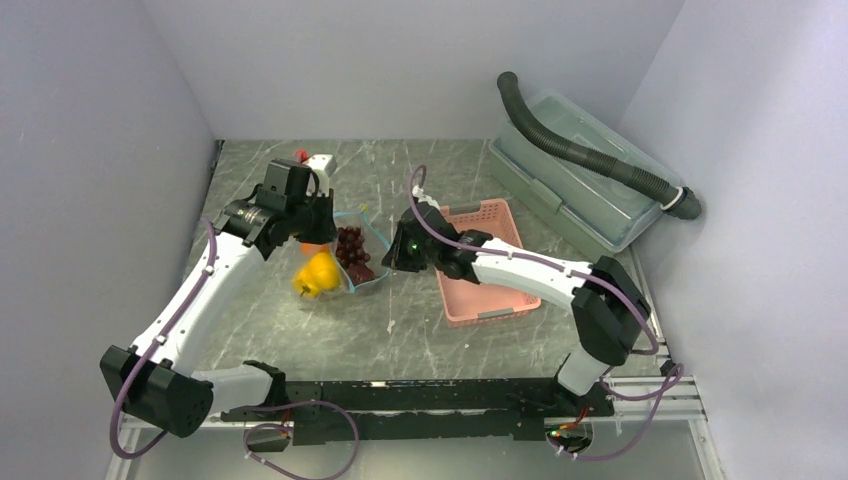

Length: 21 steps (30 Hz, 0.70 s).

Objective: Place the food in the zip-top bag and seal the zipper
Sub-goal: Adjust the zipper food storage bag at the center of the board.

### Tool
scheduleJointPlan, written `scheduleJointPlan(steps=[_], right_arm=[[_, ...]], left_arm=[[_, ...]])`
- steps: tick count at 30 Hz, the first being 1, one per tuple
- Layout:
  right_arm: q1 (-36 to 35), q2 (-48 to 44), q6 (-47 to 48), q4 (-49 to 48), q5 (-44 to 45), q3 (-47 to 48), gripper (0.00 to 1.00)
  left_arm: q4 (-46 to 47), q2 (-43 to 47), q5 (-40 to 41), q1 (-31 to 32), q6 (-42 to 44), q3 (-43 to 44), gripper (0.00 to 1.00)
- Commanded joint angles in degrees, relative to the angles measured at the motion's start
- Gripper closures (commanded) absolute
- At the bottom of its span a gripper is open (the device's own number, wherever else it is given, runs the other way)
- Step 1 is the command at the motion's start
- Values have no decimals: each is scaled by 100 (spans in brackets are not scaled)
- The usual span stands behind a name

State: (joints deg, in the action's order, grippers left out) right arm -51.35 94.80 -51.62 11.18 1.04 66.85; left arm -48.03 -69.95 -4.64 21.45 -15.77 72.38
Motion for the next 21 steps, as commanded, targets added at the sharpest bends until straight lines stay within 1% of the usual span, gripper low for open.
scheduleJointPlan(steps=[1,10,17,21], right_arm=[[11,-511,324,215,94,397,100],[10,-1028,1057,1065,229,1047,100],[4,-1276,1510,1727,295,1685,100],[2,-1575,1638,1805,440,1743,100]], left_arm=[[-76,205,34,26,-17,112,100],[-336,382,-746,26,-143,328,100],[-518,440,-1065,25,-193,704,100],[-558,467,-1214,25,-246,877,100]])
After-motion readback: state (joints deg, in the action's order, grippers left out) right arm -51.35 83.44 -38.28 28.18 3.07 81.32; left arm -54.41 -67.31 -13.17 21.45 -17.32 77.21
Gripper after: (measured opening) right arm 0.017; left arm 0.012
